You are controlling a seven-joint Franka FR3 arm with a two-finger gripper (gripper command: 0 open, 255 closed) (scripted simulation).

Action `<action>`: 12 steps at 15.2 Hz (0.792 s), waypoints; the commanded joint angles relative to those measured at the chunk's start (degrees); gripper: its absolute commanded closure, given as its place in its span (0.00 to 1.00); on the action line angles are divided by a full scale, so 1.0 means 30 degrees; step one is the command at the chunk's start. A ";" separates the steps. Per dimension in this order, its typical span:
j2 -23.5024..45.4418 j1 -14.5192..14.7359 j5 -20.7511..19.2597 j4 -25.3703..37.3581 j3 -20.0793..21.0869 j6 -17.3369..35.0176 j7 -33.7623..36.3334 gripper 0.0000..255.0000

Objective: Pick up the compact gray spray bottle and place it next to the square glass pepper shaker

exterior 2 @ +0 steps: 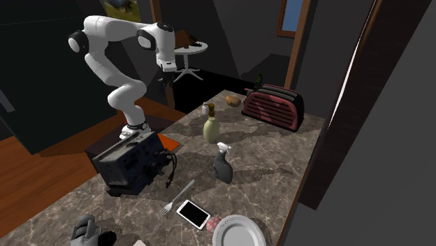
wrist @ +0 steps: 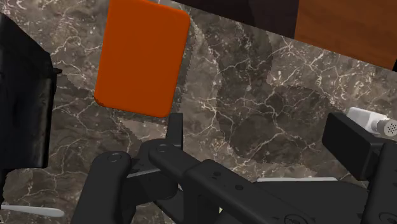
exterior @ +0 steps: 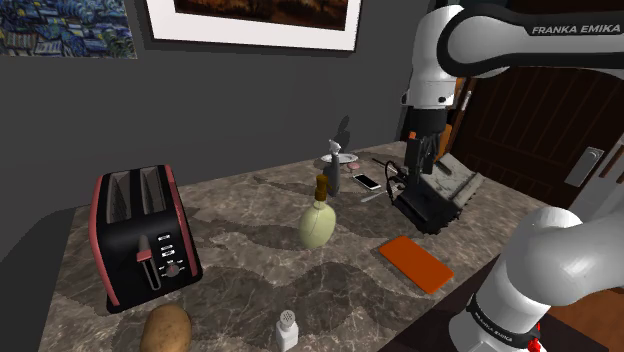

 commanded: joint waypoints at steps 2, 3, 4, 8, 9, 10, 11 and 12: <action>0.0590 -0.0109 -0.0139 0.0152 -0.0077 0.0562 -0.0085 0.00; 0.1187 -0.0215 -0.0272 0.0327 -0.0154 0.1110 -0.0164 0.00; 0.1792 -0.0319 -0.0400 0.0526 -0.0231 0.1642 -0.0238 0.00; 0.4262 -0.0724 -0.0849 0.1547 -0.0529 0.3606 -0.0488 0.00; 0.4888 -0.0817 -0.0948 0.1857 -0.0604 0.4052 -0.0539 0.00; 0.5516 -0.0909 -0.1041 0.2189 -0.0678 0.4479 -0.0588 0.00; 0.6144 -0.0997 -0.1129 0.2543 -0.0753 0.4886 -0.0633 0.00; 0.6774 -0.1078 -0.1213 0.2918 -0.0831 0.5273 -0.0675 0.00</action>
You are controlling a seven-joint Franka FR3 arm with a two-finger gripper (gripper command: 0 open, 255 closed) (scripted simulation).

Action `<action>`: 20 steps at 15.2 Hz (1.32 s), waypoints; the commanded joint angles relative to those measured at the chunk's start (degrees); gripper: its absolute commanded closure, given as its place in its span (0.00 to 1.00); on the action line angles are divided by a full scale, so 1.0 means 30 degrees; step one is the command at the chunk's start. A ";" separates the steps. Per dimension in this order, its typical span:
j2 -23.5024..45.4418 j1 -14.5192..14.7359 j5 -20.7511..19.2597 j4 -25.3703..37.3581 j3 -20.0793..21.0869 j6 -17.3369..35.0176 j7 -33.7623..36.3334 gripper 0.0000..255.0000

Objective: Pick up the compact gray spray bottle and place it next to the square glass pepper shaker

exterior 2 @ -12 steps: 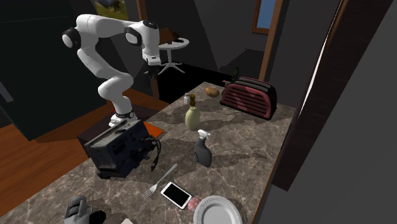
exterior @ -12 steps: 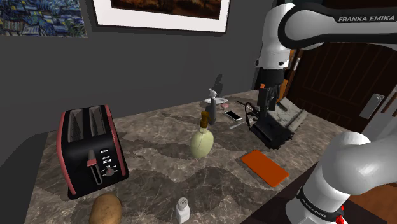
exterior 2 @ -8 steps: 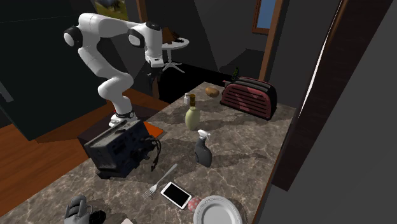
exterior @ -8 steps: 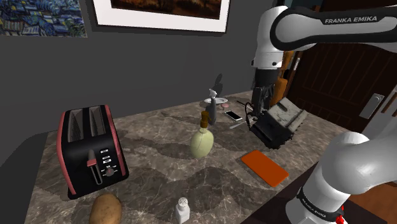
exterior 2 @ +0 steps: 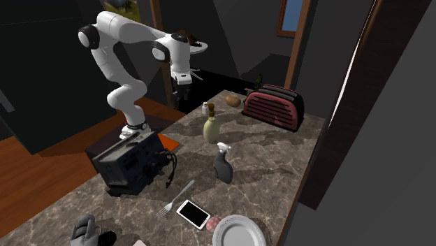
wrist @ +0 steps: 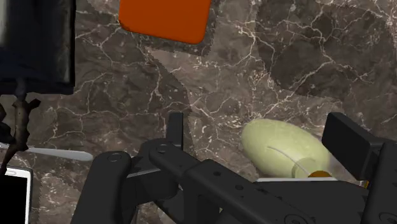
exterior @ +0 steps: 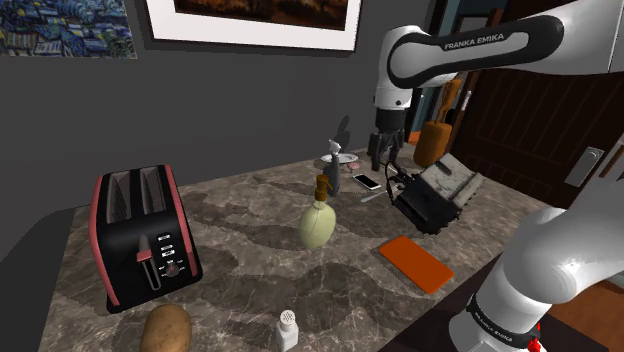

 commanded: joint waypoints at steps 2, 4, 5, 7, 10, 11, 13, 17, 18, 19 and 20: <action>0.1846 -0.0224 -0.0221 0.1109 -0.0200 0.1160 -0.0074 0.00; 0.3104 -0.0372 -0.0346 0.2004 -0.0354 0.1792 -0.0147 0.00; 0.3732 -0.0444 -0.0400 0.2482 -0.0430 0.2077 -0.0182 0.00; 0.4987 -0.0582 -0.0487 0.3501 -0.0582 0.2585 -0.0251 0.00; 0.6869 -0.0784 -0.0570 0.5186 -0.0804 0.3191 -0.0355 0.00; 0.7498 -0.0851 -0.0585 0.5792 -0.0876 0.3352 -0.0391 0.00; 0.8761 -0.0990 -0.0595 0.7071 -0.1014 0.3609 -0.0462 0.00; 1.1329 -0.1277 -0.0540 0.9931 -0.1277 0.3865 -0.0607 0.00; 1.1986 -0.1357 -0.0513 1.0718 -0.1335 0.3873 -0.0642 0.00; 1.2652 -0.1439 -0.0480 1.1537 -0.1392 0.3856 -0.0677 0.00; 1.3328 -0.1525 -0.0442 1.2392 -0.1447 0.3814 -0.0711 0.00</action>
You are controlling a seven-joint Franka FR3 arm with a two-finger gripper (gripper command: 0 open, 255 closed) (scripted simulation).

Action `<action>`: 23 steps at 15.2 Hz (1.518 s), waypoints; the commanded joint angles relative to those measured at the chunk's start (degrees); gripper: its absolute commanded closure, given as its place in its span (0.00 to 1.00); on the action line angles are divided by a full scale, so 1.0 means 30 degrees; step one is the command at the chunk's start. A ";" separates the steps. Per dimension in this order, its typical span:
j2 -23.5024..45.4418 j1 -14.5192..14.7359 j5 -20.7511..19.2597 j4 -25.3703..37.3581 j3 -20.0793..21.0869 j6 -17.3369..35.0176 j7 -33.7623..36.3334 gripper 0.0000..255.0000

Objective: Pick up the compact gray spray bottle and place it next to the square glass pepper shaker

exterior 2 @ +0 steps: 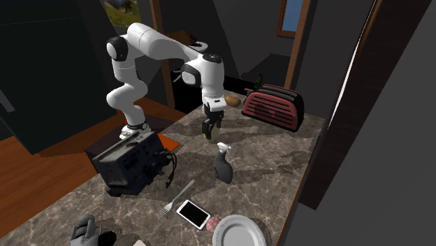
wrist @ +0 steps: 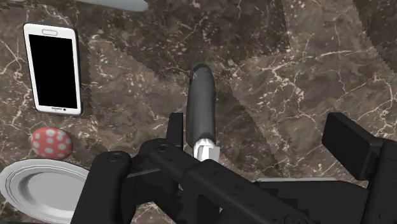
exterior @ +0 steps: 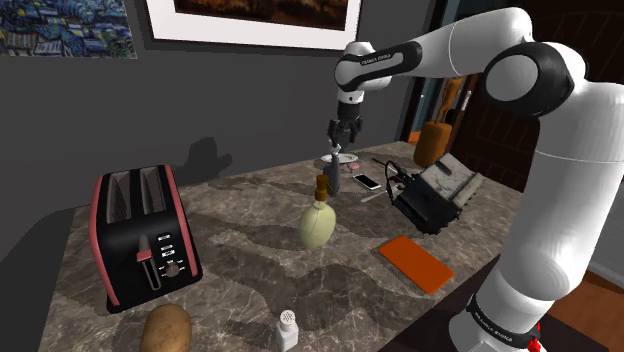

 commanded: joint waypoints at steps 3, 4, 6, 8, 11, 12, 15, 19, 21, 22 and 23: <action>0.2710 -0.0367 0.0161 0.3473 -0.0203 -0.0192 -0.0123 0.00; 0.3114 -0.0426 0.0190 0.4036 -0.0224 -0.0275 -0.0137 0.00; 0.3198 -0.0427 0.0198 0.3644 -0.0218 0.0200 -0.0143 0.00; 0.3301 -0.0427 0.0209 0.3284 -0.0213 0.0663 -0.0151 0.00; 0.3494 -0.0430 0.0230 0.2797 -0.0204 0.1342 -0.0165 0.00; 0.3528 -0.0430 0.0233 0.2699 -0.0202 0.1474 -0.0167 0.00; 0.3534 -0.0430 0.0234 0.2707 -0.0202 0.1471 -0.0168 0.00; 0.3534 -0.0430 0.0234 0.2710 -0.0202 0.1467 -0.0167 0.00; 0.3534 -0.0430 0.0234 0.2710 -0.0202 0.1467 -0.0167 1.00; 0.3534 -0.0430 0.0234 0.2710 -0.0202 0.1467 -0.0167 1.00; 0.3534 -0.0430 0.0234 0.2710 -0.0202 0.1467 -0.0167 1.00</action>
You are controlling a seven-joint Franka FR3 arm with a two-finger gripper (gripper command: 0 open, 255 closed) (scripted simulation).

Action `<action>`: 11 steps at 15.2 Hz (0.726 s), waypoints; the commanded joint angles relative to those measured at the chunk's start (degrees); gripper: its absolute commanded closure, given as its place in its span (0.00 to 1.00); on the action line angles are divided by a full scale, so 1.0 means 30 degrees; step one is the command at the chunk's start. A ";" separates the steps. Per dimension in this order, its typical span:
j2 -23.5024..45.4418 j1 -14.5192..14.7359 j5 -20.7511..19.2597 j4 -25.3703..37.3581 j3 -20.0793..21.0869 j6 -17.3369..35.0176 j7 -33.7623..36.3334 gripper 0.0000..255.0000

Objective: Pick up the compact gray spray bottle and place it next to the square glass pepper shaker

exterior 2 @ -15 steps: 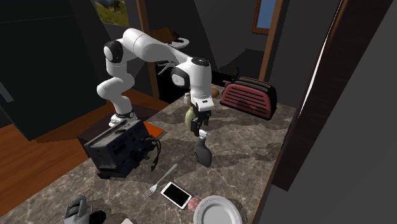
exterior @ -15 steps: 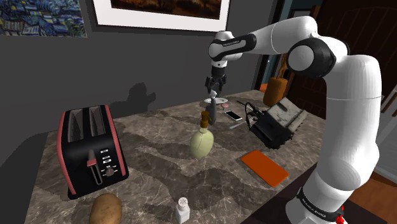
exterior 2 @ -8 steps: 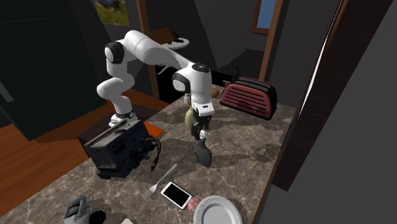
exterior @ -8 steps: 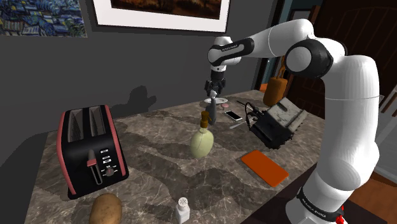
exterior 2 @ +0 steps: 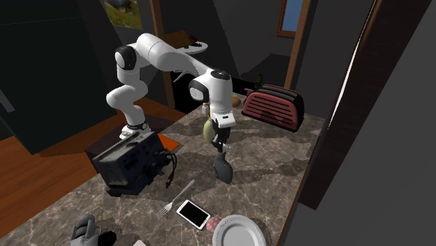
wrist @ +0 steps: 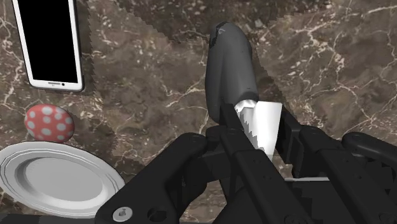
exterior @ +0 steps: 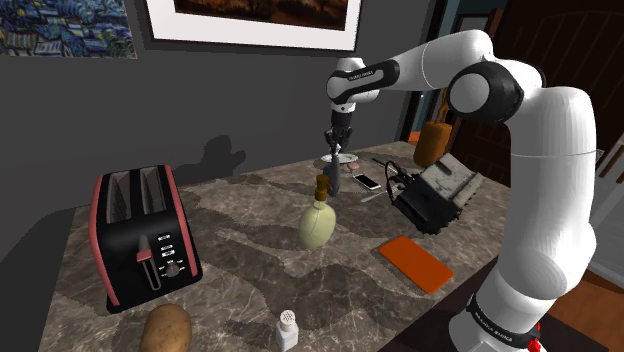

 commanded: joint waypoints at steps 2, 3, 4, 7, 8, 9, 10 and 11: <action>0.0002 0.0000 0.0000 0.0000 0.0000 -0.0001 0.0000 1.00; 0.0002 0.0000 0.0000 0.0000 0.0000 -0.0001 0.0000 1.00; 0.0002 0.0000 0.0000 0.0001 0.0000 -0.0002 0.0000 1.00; -0.0056 -0.0001 -0.0006 0.0170 -0.0003 -0.0227 0.0002 1.00; -0.0109 -0.0001 -0.0012 0.0349 -0.0006 -0.0459 0.0006 1.00; -0.0152 -0.0003 -0.0017 0.0543 -0.0009 -0.0696 0.0009 1.00; -0.0195 -0.0004 -0.0022 0.0737 -0.0012 -0.0933 0.0011 1.00; -0.0234 -0.0005 -0.0027 0.0936 -0.0014 -0.1172 0.0014 1.00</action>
